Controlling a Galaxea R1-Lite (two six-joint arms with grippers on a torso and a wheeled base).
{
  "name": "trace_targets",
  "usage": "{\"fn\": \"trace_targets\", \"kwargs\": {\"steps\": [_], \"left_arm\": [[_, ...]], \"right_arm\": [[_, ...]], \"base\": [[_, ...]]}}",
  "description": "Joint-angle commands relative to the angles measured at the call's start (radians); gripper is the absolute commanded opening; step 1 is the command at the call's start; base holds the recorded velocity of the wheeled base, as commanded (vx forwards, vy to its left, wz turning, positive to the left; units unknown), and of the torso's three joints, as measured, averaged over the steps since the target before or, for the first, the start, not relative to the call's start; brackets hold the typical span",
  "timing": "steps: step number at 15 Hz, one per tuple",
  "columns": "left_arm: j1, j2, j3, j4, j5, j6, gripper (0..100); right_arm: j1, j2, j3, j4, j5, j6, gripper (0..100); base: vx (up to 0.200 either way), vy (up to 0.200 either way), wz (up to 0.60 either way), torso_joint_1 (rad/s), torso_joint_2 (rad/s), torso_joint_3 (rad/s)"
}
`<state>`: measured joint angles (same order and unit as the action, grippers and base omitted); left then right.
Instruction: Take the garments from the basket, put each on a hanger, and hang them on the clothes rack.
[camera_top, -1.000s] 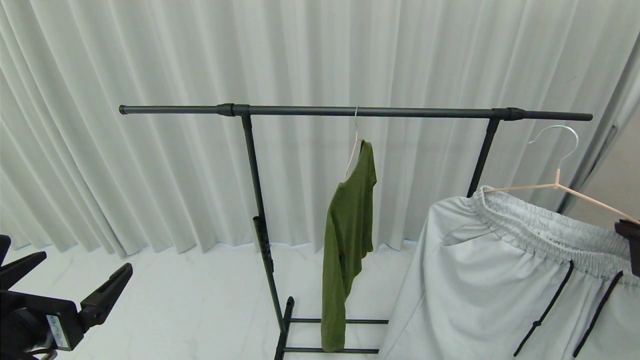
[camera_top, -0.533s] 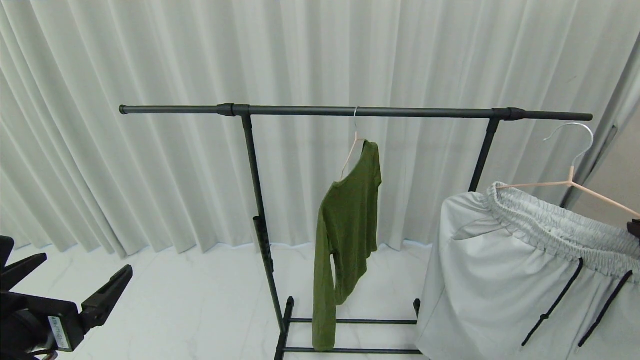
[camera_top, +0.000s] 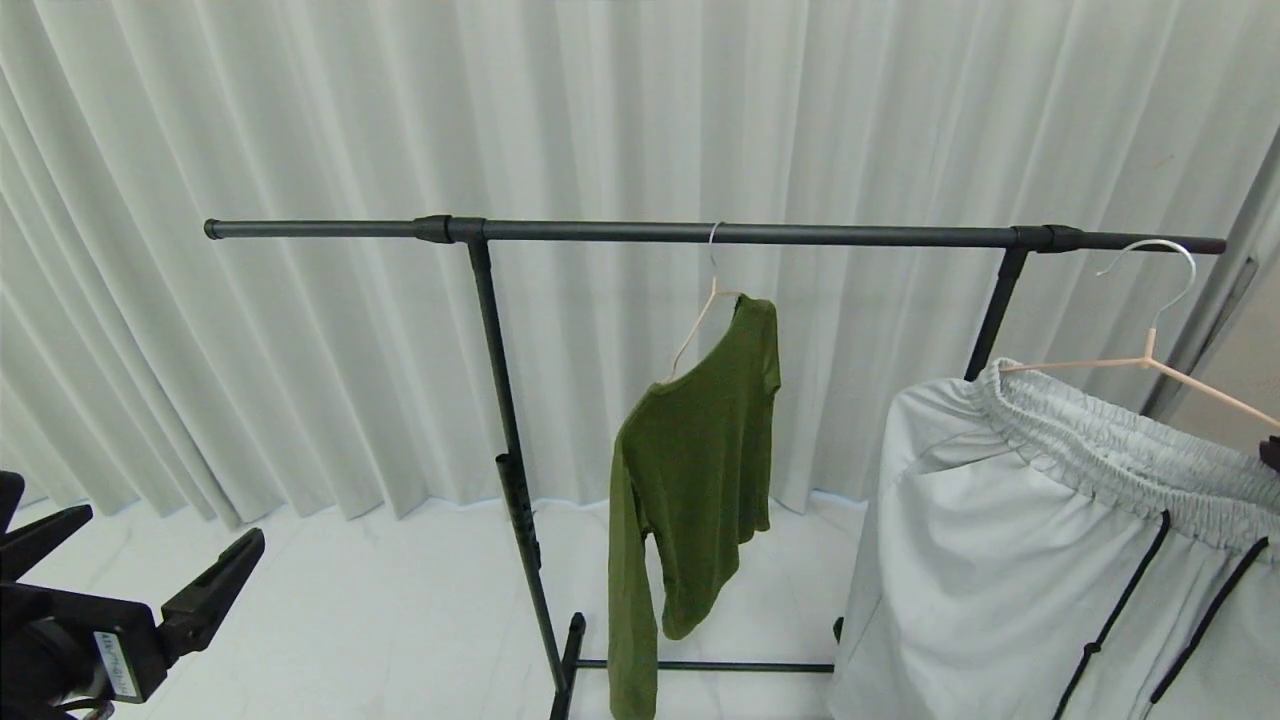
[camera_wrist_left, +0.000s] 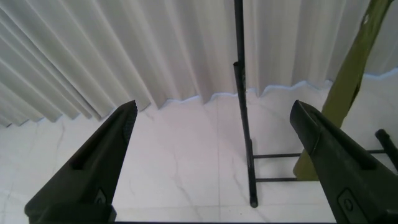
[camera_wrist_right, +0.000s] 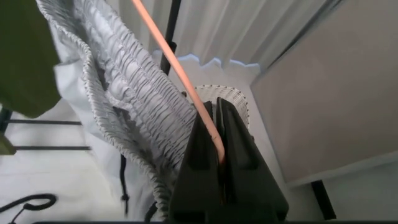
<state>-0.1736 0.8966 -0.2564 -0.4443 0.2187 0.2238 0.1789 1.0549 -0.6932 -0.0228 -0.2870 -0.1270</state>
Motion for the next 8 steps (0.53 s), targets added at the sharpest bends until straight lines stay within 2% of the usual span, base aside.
{"fn": "trace_targets", "kwargs": {"steps": [1,5,8], "left_arm": [[-0.001,-0.001,0.000,-0.001,0.001,0.000,100],[-0.001,0.001,-0.001,-0.001,0.001,0.000,100],[-0.001,0.002,0.000,-0.001,0.001,0.000,100]], "right_arm": [[0.001,0.000,0.000,0.000,0.000,0.000,0],[0.001,0.000,0.001,0.001,0.000,0.000,0],[0.001,0.005,0.000,0.001,0.002,0.000,0]], "base": [[0.200,0.000,0.00,0.002,0.00,0.002],[0.200,0.000,0.00,0.001,0.01,0.000],[0.000,0.000,0.00,0.000,0.00,0.000]]}}
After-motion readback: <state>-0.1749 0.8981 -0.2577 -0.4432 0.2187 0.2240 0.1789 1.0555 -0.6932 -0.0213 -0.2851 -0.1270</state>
